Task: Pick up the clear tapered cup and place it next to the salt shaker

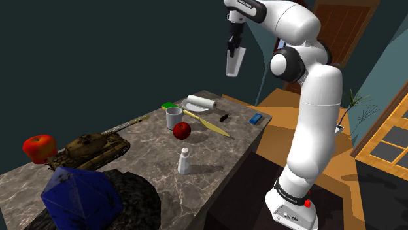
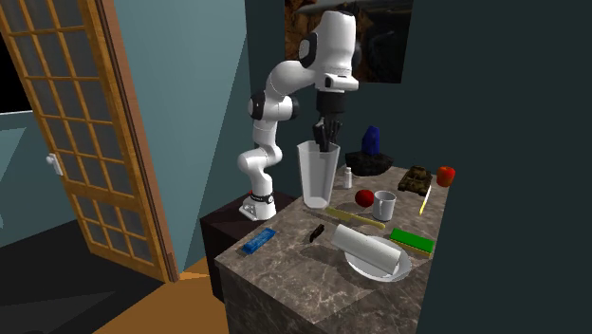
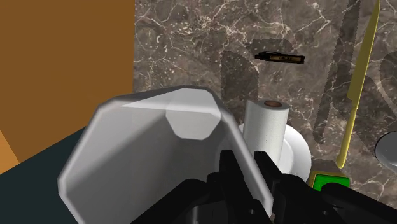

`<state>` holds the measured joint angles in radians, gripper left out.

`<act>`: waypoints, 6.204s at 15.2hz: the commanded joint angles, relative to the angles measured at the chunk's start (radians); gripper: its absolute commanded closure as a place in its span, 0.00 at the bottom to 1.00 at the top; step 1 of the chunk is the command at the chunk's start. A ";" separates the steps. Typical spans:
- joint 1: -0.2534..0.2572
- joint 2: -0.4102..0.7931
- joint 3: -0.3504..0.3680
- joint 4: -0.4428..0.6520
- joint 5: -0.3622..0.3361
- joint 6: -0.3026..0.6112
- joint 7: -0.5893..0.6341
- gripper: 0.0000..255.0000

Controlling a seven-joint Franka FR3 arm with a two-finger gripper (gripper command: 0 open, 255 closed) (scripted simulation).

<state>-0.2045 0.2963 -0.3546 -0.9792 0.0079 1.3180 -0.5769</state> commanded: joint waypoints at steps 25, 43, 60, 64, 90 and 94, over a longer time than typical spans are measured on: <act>0.397 -0.318 0.297 -0.476 -0.121 0.105 0.658 1.00; 0.629 -0.059 0.489 -0.189 -0.139 0.031 1.070 1.00; 0.685 -0.013 0.518 -0.307 -0.145 0.184 1.174 1.00; 0.680 -0.029 0.518 -0.384 -0.143 0.245 1.178 1.00; 0.672 -0.042 0.515 -0.616 -0.143 0.464 1.196 0.00; 0.674 -0.041 0.516 -0.582 -0.143 0.430 1.195 0.00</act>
<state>0.4680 0.2527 0.1607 -1.5830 -0.1349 1.7679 0.6184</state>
